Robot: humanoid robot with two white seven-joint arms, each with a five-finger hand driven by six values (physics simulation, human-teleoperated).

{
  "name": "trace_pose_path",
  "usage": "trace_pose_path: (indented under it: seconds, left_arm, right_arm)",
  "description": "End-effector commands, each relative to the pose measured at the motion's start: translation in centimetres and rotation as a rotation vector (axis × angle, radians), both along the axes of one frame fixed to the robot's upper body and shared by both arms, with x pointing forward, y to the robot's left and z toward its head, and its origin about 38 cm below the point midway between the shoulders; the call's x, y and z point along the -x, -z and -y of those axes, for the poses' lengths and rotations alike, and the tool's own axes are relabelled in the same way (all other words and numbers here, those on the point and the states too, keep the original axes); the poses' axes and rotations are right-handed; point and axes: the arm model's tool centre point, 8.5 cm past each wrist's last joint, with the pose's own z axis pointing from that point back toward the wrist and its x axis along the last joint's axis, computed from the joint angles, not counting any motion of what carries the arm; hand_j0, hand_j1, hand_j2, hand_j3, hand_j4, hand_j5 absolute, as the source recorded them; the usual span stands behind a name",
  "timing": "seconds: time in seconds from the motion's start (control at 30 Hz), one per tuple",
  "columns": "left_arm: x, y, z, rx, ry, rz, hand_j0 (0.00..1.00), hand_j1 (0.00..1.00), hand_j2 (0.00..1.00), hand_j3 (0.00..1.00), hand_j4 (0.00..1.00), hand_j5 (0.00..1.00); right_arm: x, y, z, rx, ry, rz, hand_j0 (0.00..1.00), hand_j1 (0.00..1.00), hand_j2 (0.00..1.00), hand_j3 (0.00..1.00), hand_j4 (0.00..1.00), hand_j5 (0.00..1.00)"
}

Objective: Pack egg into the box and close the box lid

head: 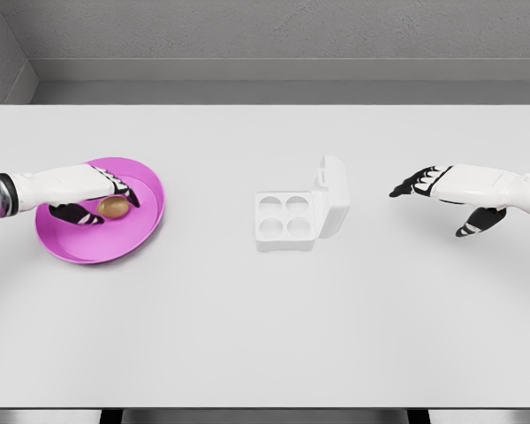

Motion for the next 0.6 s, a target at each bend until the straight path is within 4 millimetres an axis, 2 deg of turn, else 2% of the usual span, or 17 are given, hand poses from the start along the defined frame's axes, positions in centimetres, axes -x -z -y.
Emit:
trace_pose_path:
  seconds: [0.0,0.57]
  left_arm:
    - [0.00,-0.05,-0.06,0.004,-0.003,-0.001,0.51,0.51,0.51,0.51,0.51,0.51]
    - [0.12,0.28,0.10,0.006,0.000,-0.008,0.43,0.43,0.43,0.43,0.43,0.43]
  right_arm:
    - [0.03,-0.01,0.00,-0.006,0.002,-0.002,1.00,1.00,1.00,1.00,1.00,1.00]
    - [0.10,0.06,-0.39,-0.005,-0.009,-0.004,1.00,1.00,1.00,1.00,1.00,1.00]
